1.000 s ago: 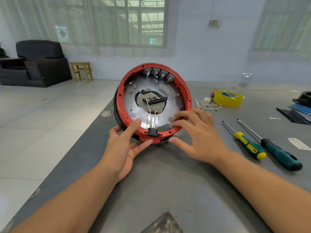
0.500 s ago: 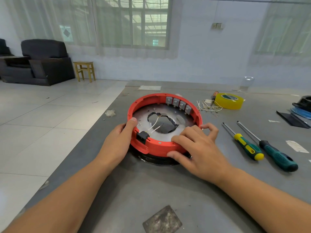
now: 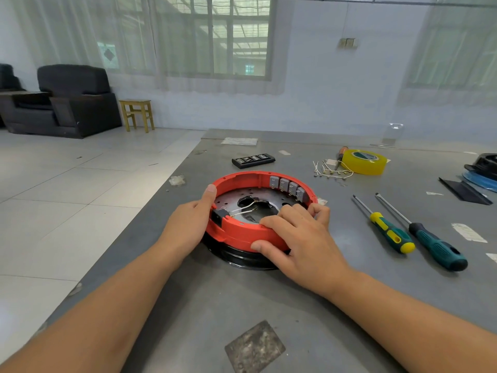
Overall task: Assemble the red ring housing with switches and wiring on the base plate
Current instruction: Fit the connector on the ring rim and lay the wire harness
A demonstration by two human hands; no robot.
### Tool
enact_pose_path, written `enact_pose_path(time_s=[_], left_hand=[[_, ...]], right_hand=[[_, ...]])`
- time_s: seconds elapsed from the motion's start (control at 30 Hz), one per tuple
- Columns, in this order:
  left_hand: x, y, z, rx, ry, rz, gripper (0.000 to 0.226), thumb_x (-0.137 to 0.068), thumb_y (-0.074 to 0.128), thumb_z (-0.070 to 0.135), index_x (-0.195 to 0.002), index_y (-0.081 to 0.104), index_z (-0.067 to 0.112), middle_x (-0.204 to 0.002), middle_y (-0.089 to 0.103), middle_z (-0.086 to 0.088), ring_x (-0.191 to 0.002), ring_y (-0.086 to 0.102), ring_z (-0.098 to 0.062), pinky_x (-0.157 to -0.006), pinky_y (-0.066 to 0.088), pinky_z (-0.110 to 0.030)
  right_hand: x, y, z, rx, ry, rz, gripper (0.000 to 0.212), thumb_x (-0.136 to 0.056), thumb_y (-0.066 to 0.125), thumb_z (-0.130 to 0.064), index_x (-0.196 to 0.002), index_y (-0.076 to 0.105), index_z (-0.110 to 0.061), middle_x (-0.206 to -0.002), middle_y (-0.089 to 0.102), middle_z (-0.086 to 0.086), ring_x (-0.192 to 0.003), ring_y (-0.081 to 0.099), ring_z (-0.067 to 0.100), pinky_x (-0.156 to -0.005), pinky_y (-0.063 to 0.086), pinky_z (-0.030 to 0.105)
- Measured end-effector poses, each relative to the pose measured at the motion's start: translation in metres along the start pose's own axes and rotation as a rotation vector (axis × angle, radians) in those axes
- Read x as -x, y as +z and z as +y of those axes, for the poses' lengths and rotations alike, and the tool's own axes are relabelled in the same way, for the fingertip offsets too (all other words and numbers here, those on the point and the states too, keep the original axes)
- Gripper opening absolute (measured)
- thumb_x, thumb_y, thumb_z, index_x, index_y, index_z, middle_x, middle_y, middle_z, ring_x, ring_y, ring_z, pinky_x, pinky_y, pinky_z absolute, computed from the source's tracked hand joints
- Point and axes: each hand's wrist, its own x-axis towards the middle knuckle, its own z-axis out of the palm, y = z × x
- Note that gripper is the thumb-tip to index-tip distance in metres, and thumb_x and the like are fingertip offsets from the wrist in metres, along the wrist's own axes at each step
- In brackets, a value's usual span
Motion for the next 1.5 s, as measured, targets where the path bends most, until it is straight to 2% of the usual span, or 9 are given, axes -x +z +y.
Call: enact_pose_path(time_s=[0.13, 0.37, 0.5, 0.7, 0.83, 1.0, 1.1, 1.33, 1.5], left_hand=[[-0.004, -0.007, -0.006, 0.199, 0.025, -0.272, 0.087, -0.068, 0.055, 0.097, -0.13, 0.071, 0.039, -0.133, 0.071, 0.013, -0.13, 0.062, -0.013, -0.121, 0.035, -0.044], [-0.002, -0.01, -0.006, 0.262, 0.082, -0.395, 0.069, -0.072, 0.068, 0.072, -0.132, 0.069, 0.037, -0.124, 0.077, 0.007, -0.122, 0.069, -0.018, -0.12, 0.04, -0.046], [0.0, -0.011, -0.007, 0.235, 0.107, -0.382, 0.07, -0.072, 0.065, 0.075, -0.135, 0.065, 0.045, -0.126, 0.075, 0.014, -0.124, 0.067, -0.011, -0.12, 0.039, -0.042], [0.005, -0.011, -0.003, 0.186, 0.14, -0.345, 0.055, -0.077, 0.06, 0.077, -0.13, 0.059, 0.063, -0.139, 0.064, 0.026, -0.134, 0.057, -0.003, -0.124, 0.034, -0.039], [0.017, -0.008, -0.006, 0.166, 0.174, -0.147, 0.079, -0.092, 0.055, 0.075, -0.161, 0.029, 0.047, -0.163, 0.035, 0.023, -0.149, 0.036, -0.002, -0.125, 0.026, -0.033], [0.038, 0.0, 0.004, -0.148, 0.585, 0.068, 0.039, -0.092, 0.04, 0.069, -0.128, 0.056, 0.063, -0.159, 0.031, 0.028, -0.151, 0.015, -0.005, -0.125, 0.011, -0.036], [0.05, 0.009, 0.008, -0.335, 0.771, 0.083, 0.042, -0.098, 0.037, 0.06, -0.104, 0.076, 0.045, -0.145, 0.055, 0.024, -0.147, 0.03, -0.011, -0.117, 0.014, -0.036], [0.047, 0.004, 0.008, -0.229, 0.705, -0.015, 0.054, -0.094, 0.039, 0.058, -0.082, 0.077, 0.022, -0.104, 0.073, 0.016, -0.131, 0.05, -0.016, -0.125, 0.012, -0.054], [0.039, -0.003, 0.008, -0.166, 0.683, -0.077, 0.039, -0.097, 0.053, 0.051, -0.08, 0.076, 0.025, -0.101, 0.07, 0.011, -0.128, 0.05, -0.016, -0.127, 0.012, -0.053]], right_hand=[[-0.001, 0.0, -0.001, 0.017, 0.011, -0.014, 0.041, -0.097, 0.047, -0.065, -0.108, 0.067, -0.031, -0.094, 0.056, -0.012, -0.092, 0.053, 0.013, -0.089, 0.029, 0.041], [-0.004, -0.003, 0.004, 0.0, -0.043, -0.02, 0.047, -0.094, 0.049, -0.07, -0.112, 0.069, -0.031, -0.101, 0.058, -0.013, -0.098, 0.055, 0.012, -0.096, 0.031, 0.041], [-0.008, -0.014, 0.029, -0.084, -0.01, 0.003, 0.062, -0.094, 0.04, -0.073, -0.128, 0.065, -0.027, -0.13, 0.058, -0.006, -0.128, 0.05, 0.015, -0.108, 0.032, 0.042], [-0.004, -0.012, 0.064, -0.351, 0.265, -0.269, 0.086, -0.079, 0.048, -0.087, -0.15, 0.037, -0.041, -0.168, 0.006, -0.025, -0.156, 0.006, 0.002, -0.123, 0.02, 0.035], [-0.002, -0.007, 0.059, -0.326, 0.324, -0.237, 0.082, -0.073, 0.043, -0.095, -0.133, 0.053, -0.04, -0.162, 0.029, -0.017, -0.156, 0.007, 0.004, -0.126, 0.021, 0.043], [-0.006, 0.002, 0.022, -0.194, 0.405, -0.141, 0.08, -0.07, 0.042, -0.096, -0.12, 0.059, -0.035, -0.154, 0.04, -0.012, -0.153, 0.014, 0.013, -0.125, 0.02, 0.038], [-0.006, 0.009, 0.0, -0.143, 0.453, -0.101, 0.08, -0.07, 0.038, -0.098, -0.122, 0.055, -0.039, -0.153, 0.037, -0.016, -0.151, 0.013, 0.014, -0.122, 0.02, 0.036], [0.003, -0.012, 0.043, -0.339, 0.39, -0.28, 0.093, -0.074, 0.056, -0.09, -0.152, 0.02, -0.055, -0.166, -0.005, -0.032, -0.153, 0.006, -0.003, -0.117, 0.023, 0.033], [0.006, -0.006, 0.041, -0.285, 0.468, -0.274, 0.092, -0.063, 0.058, -0.098, -0.141, 0.028, -0.061, -0.151, 0.026, -0.028, -0.138, 0.036, 0.001, -0.115, 0.04, 0.036]])
